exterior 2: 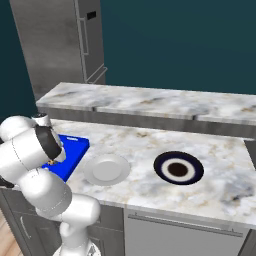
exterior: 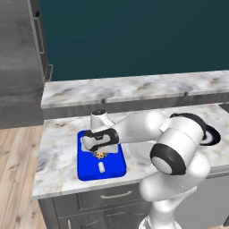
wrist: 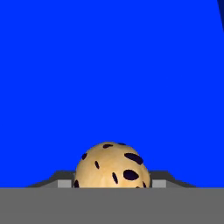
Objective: Move the dessert items from the plates to the tray.
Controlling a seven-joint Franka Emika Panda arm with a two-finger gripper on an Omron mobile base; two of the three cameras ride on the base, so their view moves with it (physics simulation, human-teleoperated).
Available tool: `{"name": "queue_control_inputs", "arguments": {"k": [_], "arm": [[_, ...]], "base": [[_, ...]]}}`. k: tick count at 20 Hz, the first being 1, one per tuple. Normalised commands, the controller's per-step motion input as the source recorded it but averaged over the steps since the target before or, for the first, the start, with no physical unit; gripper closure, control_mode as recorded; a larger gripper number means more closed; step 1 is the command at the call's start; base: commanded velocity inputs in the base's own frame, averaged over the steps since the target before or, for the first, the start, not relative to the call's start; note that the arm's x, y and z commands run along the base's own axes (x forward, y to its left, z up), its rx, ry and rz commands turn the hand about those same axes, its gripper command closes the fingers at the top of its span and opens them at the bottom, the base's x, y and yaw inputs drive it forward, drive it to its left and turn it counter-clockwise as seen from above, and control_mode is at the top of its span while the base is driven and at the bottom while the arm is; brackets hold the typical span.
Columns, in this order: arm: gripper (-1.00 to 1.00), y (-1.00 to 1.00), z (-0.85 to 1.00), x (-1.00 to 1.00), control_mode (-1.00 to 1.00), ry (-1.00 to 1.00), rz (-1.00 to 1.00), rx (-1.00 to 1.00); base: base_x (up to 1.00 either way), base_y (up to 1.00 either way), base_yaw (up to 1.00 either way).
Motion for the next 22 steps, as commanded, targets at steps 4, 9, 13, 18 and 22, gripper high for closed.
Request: {"name": "queue_control_inputs", "arguments": {"k": [4, 9, 13, 18, 22], "arm": [[1.0, 0.0, -0.24, 0.09, -1.0, -0.01, 0.0, 0.01], [-1.0, 0.02, -0.11, 0.02, -1.0, -0.01, 0.0, 0.0], [-1.0, 0.0, 0.0, 0.0, -1.0, 0.0, 0.0, 0.0], [-1.0, 0.0, 0.03, 0.0, -1.0, 0.0, 0.0, 0.0], [-1.0, -0.09, 0.4, 0.0, -1.0, -0.07, 0.0, 0.0]], "base": [[0.0, 0.0, 0.0], [0.0, 0.0, 0.0], [0.0, 0.0, 0.0], [0.0, 0.0, 0.0], [0.0, 0.0, 0.0]]}}
